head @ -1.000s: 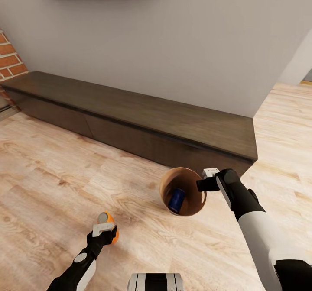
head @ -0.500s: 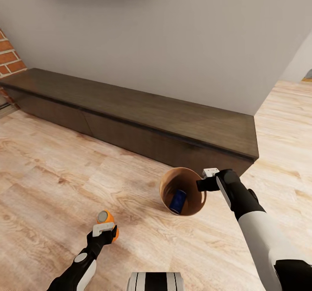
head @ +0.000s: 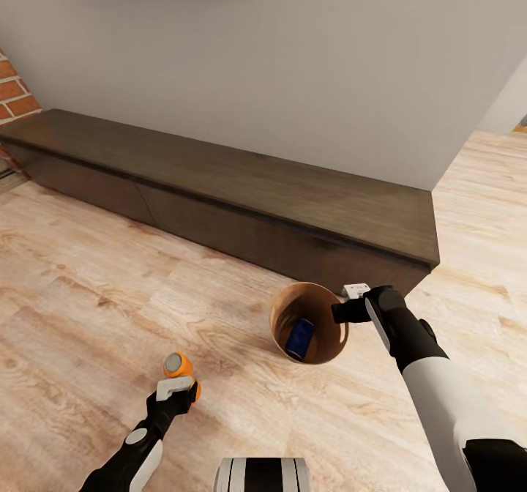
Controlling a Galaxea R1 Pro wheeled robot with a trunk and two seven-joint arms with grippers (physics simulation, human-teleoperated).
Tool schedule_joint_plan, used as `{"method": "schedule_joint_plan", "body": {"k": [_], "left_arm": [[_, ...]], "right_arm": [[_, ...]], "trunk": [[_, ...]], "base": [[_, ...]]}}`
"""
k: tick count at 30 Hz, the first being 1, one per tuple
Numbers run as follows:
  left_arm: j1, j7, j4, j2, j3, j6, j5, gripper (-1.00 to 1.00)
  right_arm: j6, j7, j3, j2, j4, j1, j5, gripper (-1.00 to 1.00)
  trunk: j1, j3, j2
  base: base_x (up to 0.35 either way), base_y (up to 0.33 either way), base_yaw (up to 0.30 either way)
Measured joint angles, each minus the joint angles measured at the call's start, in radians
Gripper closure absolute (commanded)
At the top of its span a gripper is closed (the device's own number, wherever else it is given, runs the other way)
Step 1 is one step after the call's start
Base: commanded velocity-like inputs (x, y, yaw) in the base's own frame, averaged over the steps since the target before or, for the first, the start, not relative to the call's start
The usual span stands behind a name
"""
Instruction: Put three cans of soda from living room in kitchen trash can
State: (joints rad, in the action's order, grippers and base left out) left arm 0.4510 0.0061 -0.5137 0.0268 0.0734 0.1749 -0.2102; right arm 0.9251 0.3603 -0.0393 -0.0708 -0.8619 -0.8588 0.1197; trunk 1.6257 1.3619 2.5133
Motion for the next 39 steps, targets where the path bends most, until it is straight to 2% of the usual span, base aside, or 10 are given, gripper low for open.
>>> {"method": "schedule_joint_plan", "body": {"k": [18, 27, 31, 34, 39], "left_arm": [[0.000, 0.000, -0.006, 0.000, 0.000, 0.001, 0.000, -1.00], [0.000, 0.000, -0.006, 0.001, 0.000, 0.001, 0.000, -1.00], [0.000, 0.000, -0.006, 0.000, 0.000, 0.001, 0.000, -1.00], [0.000, 0.000, -0.006, 0.001, 0.000, 0.002, 0.000, -1.00], [0.000, 0.000, -0.006, 0.001, 0.000, 0.002, 0.000, -1.00]], "right_arm": [[0.000, 0.000, 0.000, 0.000, -0.005, 0.000, -0.005, 1.00], [0.021, 0.003, 0.004, 0.000, -0.101, 0.042, -0.004, 1.00], [0.058, 0.027, 0.005, -0.001, -0.137, 0.049, 0.001, 1.00], [0.069, 0.046, 0.005, -0.003, -0.159, 0.056, -0.009, 1.00], [0.072, 0.056, 0.005, -0.005, -0.191, 0.070, 0.002, 1.00]], "trunk": [[0.000, 0.000, 0.000], [0.000, 0.000, 0.000], [0.000, 0.000, 0.000], [0.000, 0.000, 0.000], [0.000, 0.000, 0.000]], "base": [[0.000, 0.000, 0.000], [0.000, 0.000, 0.000], [0.000, 0.000, 0.000], [0.000, 0.000, 0.000], [0.000, 0.000, 0.000]]}}
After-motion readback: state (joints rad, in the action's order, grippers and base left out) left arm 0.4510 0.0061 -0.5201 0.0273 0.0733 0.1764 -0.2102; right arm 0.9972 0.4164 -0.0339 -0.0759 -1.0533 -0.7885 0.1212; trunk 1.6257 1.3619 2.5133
